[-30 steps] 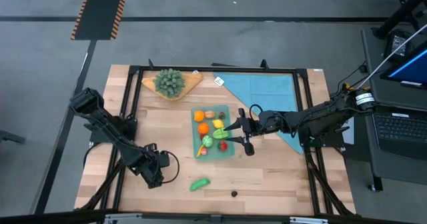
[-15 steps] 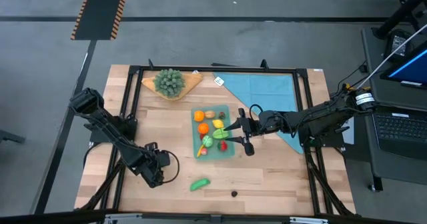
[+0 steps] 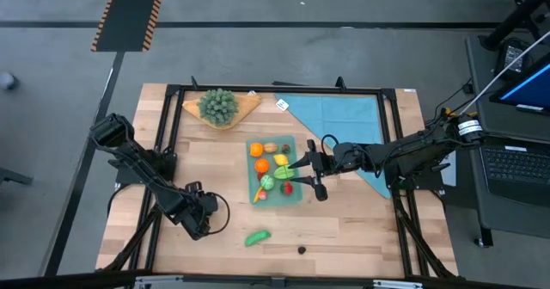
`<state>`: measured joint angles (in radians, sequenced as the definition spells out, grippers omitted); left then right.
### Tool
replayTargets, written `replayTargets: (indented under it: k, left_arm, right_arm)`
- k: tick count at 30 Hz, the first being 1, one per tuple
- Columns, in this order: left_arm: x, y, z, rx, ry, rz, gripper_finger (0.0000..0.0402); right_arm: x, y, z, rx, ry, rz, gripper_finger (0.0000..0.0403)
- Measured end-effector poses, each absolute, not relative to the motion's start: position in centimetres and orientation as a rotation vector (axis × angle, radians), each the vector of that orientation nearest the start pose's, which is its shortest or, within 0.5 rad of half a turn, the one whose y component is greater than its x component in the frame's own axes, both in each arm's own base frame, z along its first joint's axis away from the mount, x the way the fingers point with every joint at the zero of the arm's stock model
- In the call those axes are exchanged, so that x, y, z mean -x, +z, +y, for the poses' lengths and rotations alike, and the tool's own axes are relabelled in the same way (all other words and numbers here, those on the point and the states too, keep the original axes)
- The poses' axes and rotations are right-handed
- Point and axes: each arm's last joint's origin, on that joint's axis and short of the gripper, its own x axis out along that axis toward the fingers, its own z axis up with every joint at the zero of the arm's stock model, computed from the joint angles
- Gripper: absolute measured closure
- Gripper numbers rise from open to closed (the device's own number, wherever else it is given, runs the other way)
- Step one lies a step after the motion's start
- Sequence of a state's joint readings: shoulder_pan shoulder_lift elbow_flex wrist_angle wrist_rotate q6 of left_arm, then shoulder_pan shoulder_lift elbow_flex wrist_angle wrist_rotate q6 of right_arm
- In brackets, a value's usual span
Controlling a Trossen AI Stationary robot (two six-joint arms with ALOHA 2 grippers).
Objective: Pick and placing Produce into tupperware
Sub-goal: Put the cherry into the bin
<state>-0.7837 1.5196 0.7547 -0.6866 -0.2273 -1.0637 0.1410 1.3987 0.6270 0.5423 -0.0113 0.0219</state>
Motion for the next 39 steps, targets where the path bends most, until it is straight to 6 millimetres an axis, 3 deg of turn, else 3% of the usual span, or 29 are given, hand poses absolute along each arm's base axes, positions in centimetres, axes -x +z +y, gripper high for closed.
replayTargets:
  k: [29,39]
  left_arm:
    - [-17.7,13.4,-16.5,0.135,0.277,1.284,0.0155]
    - [-17.7,13.3,-16.6,0.155,0.260,1.305,0.0220]
  right_arm:
    - [-28.4,21.4,4.1,-0.008,0.149,0.225,0.0215]
    - [-28.4,21.4,4.1,-0.007,0.149,0.224,0.0215]
